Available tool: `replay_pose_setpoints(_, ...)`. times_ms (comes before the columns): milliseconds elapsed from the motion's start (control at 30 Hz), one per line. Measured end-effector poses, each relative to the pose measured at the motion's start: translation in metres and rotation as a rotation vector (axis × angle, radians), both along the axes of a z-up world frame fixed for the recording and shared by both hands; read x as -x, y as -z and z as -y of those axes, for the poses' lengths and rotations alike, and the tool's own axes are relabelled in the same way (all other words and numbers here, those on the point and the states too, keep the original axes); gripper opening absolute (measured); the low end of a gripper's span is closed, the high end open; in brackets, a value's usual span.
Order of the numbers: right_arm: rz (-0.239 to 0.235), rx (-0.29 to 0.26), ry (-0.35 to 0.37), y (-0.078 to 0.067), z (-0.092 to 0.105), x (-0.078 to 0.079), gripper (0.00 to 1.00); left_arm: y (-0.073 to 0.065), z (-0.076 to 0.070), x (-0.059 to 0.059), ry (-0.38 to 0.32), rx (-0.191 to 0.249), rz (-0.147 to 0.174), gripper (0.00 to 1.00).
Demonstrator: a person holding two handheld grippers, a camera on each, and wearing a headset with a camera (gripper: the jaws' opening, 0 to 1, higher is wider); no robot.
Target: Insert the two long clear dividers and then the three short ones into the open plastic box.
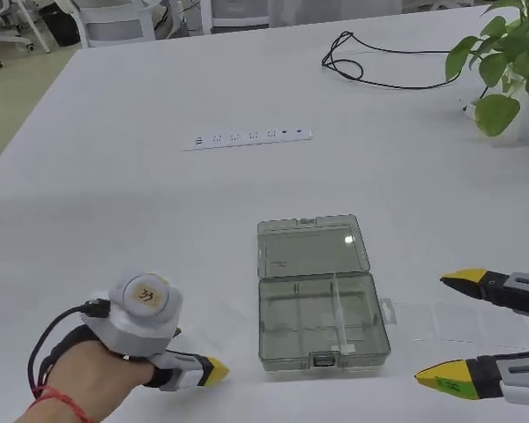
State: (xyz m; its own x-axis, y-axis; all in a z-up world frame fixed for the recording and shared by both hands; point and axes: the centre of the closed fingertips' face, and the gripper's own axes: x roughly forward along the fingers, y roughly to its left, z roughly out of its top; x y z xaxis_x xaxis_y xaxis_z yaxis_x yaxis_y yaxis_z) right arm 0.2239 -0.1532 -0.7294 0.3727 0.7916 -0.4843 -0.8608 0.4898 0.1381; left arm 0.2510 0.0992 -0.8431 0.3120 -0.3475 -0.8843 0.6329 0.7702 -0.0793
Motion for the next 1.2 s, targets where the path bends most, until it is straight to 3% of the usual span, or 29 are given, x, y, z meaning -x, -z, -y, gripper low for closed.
replay_pose_setpoints(200,0.008,-0.012,0.014,-0.002,0.001,-0.001,0.81,0.007,-0.001,0.003,-0.004,-0.031,-0.036,0.53)
replay_pose_setpoints(300,0.013,-0.012,0.010,-0.002,0.002,0.000,0.81,0.007,-0.002,0.002,-0.011,-0.039,-0.030,0.52)
replay_pose_setpoints(533,0.012,-0.003,0.003,0.002,0.004,0.001,0.81,0.009,-0.006,-0.002,-0.011,-0.119,-0.013,0.45)
replay_pose_setpoints(767,0.015,0.011,-0.005,0.008,0.006,0.003,0.81,0.008,-0.007,-0.004,-0.050,-0.115,-0.026,0.43)
replay_pose_setpoints(900,0.014,0.014,0.000,0.009,0.007,0.003,0.81,0.009,-0.007,-0.003,-0.047,-0.121,-0.042,0.32)
replay_pose_setpoints(1200,0.017,0.020,0.005,0.009,0.006,0.004,0.81,0.009,-0.008,-0.004,-0.030,-0.117,-0.046,0.32)
